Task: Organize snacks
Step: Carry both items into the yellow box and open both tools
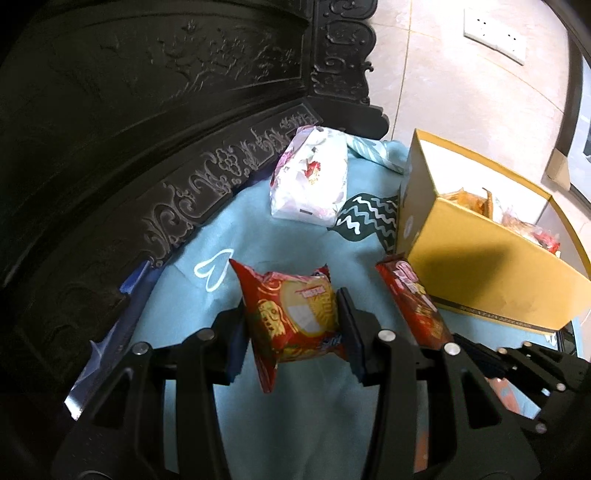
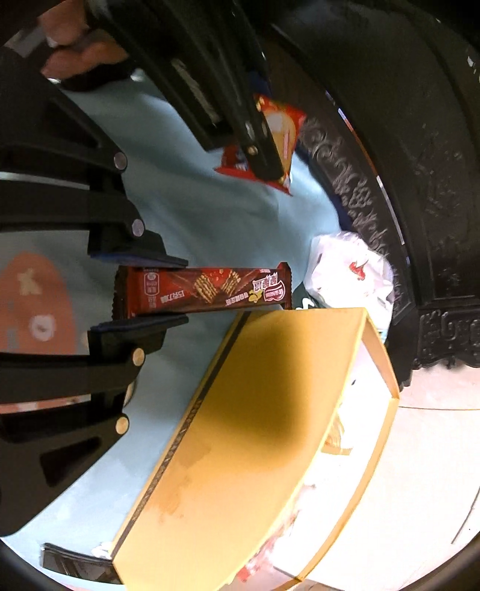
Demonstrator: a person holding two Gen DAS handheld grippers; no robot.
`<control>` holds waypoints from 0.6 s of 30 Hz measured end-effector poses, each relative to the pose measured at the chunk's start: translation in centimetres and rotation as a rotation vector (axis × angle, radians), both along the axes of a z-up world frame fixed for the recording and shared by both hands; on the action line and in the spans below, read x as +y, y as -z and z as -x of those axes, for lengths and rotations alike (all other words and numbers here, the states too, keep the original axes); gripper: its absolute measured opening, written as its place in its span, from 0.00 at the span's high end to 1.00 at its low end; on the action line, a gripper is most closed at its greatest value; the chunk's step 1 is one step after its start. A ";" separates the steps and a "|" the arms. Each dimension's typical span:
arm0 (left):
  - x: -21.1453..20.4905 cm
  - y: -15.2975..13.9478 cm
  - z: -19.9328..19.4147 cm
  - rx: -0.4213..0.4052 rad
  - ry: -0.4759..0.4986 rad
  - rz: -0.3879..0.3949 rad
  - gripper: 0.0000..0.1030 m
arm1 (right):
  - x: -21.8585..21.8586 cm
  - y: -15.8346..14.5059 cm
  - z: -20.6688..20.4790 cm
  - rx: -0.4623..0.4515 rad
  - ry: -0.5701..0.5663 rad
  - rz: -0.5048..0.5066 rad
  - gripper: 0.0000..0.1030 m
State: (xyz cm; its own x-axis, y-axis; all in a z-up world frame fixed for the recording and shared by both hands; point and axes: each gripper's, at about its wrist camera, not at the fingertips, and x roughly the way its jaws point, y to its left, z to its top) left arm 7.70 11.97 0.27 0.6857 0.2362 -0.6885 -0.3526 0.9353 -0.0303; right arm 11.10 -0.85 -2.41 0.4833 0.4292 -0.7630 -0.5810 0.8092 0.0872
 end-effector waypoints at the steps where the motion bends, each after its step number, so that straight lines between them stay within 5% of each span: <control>1: -0.2 -0.2 0.3 -0.005 0.004 -0.001 0.57 | -0.8 -0.4 0.9 -0.005 -0.004 -0.009 0.77; 11: -4.9 -4.1 1.9 -0.103 0.120 -0.053 0.57 | -7.2 -5.3 5.2 -0.135 0.032 -0.081 0.77; 18: -9.1 -7.1 -1.6 -0.118 0.243 -0.056 0.56 | -12.7 -9.1 3.9 -0.235 0.154 -0.137 0.77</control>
